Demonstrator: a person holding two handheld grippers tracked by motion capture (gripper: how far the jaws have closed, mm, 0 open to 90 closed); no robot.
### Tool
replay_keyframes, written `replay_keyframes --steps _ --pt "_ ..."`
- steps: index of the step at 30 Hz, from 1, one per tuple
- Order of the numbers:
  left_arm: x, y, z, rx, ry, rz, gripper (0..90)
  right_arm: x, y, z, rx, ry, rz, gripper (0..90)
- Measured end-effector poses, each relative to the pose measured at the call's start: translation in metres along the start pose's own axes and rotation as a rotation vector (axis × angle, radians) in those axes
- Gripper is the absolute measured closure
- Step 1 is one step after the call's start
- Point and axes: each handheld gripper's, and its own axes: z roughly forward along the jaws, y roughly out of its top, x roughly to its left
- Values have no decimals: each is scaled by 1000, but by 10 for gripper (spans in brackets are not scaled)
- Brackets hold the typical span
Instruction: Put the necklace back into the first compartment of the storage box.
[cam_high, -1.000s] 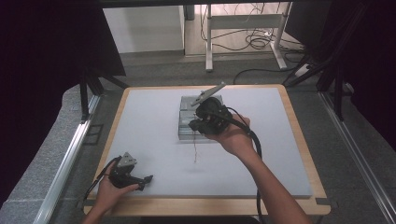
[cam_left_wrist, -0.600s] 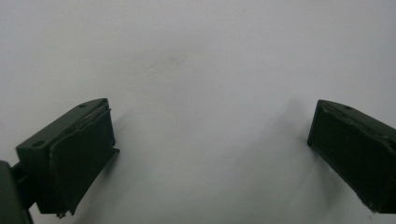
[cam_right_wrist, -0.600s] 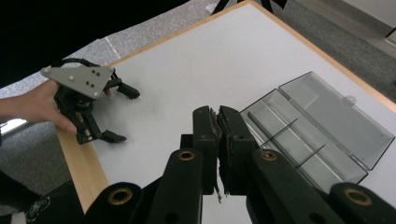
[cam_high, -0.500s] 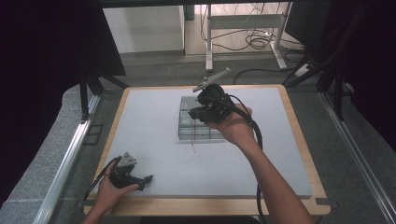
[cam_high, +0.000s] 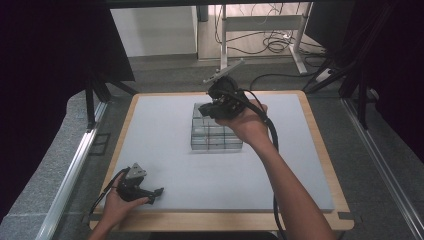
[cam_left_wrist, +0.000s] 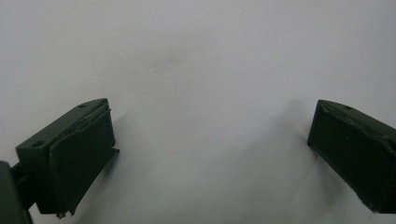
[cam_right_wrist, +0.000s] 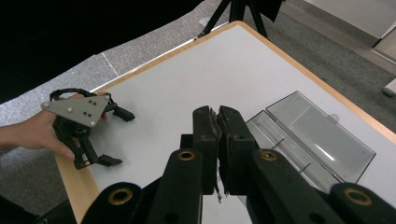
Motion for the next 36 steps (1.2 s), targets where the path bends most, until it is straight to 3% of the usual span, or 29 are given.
replay_keyframes --steps 20,36 --pt "0 0 0 2 -1 0 5 -18 24 7 -4 -45 47 849" --pt "0 0 0 2 -2 1 5 -35 32 33 -2 -58 91 848"
